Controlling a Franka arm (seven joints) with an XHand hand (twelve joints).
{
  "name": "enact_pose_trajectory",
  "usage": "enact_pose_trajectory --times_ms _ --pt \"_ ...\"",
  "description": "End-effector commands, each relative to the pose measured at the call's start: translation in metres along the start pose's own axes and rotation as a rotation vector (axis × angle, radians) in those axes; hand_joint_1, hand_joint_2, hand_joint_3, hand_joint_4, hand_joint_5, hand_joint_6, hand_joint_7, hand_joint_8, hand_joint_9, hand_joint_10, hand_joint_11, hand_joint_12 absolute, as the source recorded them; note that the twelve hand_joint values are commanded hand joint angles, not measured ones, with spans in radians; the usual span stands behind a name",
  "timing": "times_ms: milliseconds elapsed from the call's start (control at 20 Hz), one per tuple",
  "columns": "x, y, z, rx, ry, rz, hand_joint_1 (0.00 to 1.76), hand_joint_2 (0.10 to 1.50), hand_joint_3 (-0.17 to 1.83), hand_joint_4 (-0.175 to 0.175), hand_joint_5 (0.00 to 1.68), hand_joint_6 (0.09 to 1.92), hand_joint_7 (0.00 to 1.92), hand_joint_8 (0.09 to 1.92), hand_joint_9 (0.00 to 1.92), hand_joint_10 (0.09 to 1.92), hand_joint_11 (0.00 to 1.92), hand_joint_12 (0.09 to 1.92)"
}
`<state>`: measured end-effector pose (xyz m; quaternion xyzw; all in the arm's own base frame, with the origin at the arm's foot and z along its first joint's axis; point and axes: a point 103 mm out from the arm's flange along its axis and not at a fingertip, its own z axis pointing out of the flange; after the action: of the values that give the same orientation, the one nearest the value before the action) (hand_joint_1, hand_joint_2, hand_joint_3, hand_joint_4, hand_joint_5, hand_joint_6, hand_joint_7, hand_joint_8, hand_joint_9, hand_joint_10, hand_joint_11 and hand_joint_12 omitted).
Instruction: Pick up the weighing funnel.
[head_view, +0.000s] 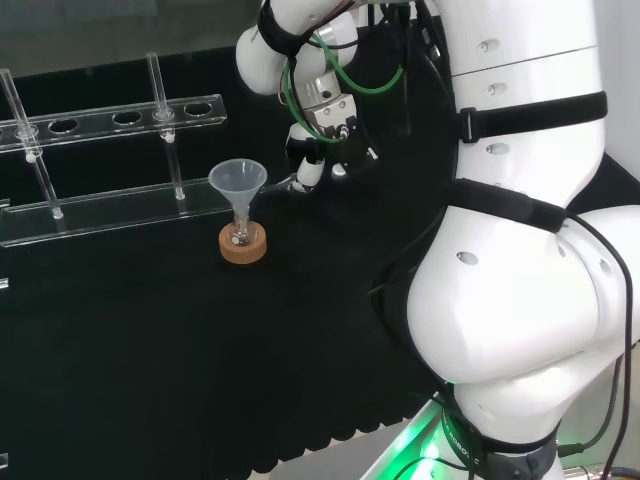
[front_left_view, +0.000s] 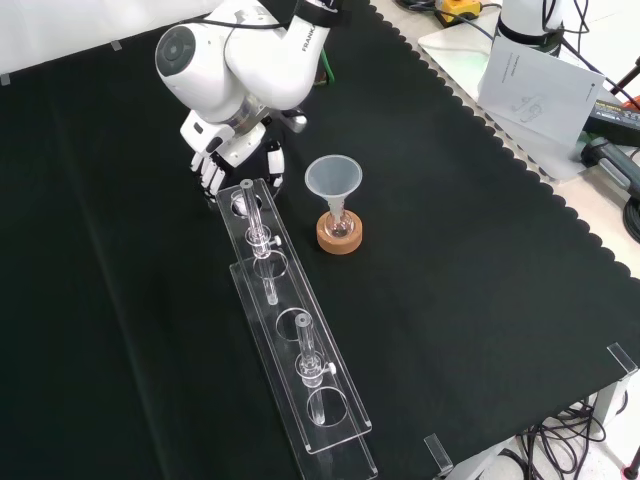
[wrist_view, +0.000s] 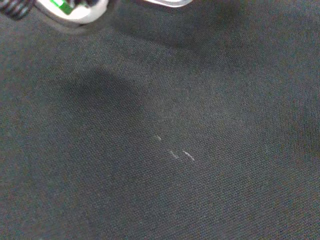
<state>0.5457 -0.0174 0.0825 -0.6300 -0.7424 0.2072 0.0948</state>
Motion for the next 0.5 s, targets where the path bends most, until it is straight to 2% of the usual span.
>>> enact_pose_trajectory --times_ms 50,500 --pt "-0.0003 0.0051 0.0053 -0.002 -0.014 0.000 0.85 0.65 0.51 -0.013 0.62 0.60 0.45 0.71 0.66 0.58 0.40 1.31" --pt "0.0003 0.0073 0.0061 -0.006 -0.044 0.002 0.86 0.65 0.52 -0.011 0.62 0.65 0.45 0.72 0.68 0.58 0.41 1.31"
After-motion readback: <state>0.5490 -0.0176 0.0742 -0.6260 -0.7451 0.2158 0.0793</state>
